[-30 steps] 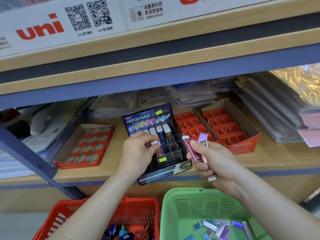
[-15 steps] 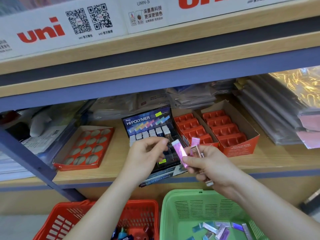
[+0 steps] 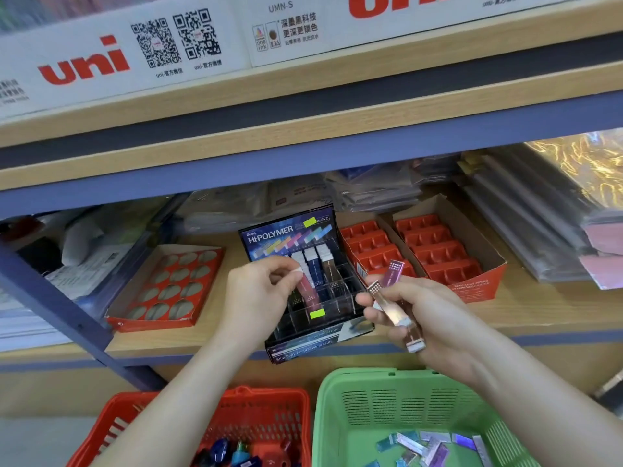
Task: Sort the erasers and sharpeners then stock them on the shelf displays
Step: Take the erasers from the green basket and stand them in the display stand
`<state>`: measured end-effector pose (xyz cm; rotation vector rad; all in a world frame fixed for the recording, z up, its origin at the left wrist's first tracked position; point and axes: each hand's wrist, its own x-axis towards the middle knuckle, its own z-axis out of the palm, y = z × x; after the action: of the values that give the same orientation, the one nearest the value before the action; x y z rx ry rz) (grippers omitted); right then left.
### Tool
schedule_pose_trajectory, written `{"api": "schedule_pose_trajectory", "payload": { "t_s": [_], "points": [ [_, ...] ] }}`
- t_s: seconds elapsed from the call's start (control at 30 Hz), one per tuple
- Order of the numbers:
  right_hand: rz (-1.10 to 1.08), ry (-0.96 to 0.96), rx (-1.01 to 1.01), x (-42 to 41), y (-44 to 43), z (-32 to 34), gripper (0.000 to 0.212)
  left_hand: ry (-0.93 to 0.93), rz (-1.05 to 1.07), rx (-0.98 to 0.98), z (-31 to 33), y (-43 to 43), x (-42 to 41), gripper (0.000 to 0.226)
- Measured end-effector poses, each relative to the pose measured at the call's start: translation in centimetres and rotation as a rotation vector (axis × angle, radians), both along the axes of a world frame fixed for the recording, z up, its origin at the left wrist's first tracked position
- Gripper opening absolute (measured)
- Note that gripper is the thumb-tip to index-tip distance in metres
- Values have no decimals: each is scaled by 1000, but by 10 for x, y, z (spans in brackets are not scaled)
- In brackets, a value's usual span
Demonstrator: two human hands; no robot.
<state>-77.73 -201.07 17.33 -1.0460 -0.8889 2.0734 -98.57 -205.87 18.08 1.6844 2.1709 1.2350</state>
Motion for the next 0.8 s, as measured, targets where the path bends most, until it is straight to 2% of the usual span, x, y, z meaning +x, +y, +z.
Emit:
{"api": "schedule_pose_trajectory", "payload": {
  "t_s": [0.1,0.27,0.33,0.43,0.57,0.63,0.73,0.8],
  "points": [
    [36,-9,42,0,0,-1,22,133,-44,46,-13,3,-2,7],
    [59,-32,97,1,-2,-2,25,488,-160,123,-35,10,-9,13],
    [80,-57,123,0,-3,-1,25,551,-183,142,-40,10,-9,15],
    [123,-83,164,-1,-5,-2,23,543,-182,148,-43,10,-10,17],
    [194,-179,269,1,-6,-1,12,408,-101,107,-39,11,-5,15],
    [273,-264,370,2,-7,0,10,151,-132,85,-25,7,9,7],
    [399,-346,517,-1,-11,1,13,-298,-357,-126,-9,2,32,5],
    [456,-347,572,-3,-14,0,10,-414,-469,-197,-5,-2,43,6]
  ]
}}
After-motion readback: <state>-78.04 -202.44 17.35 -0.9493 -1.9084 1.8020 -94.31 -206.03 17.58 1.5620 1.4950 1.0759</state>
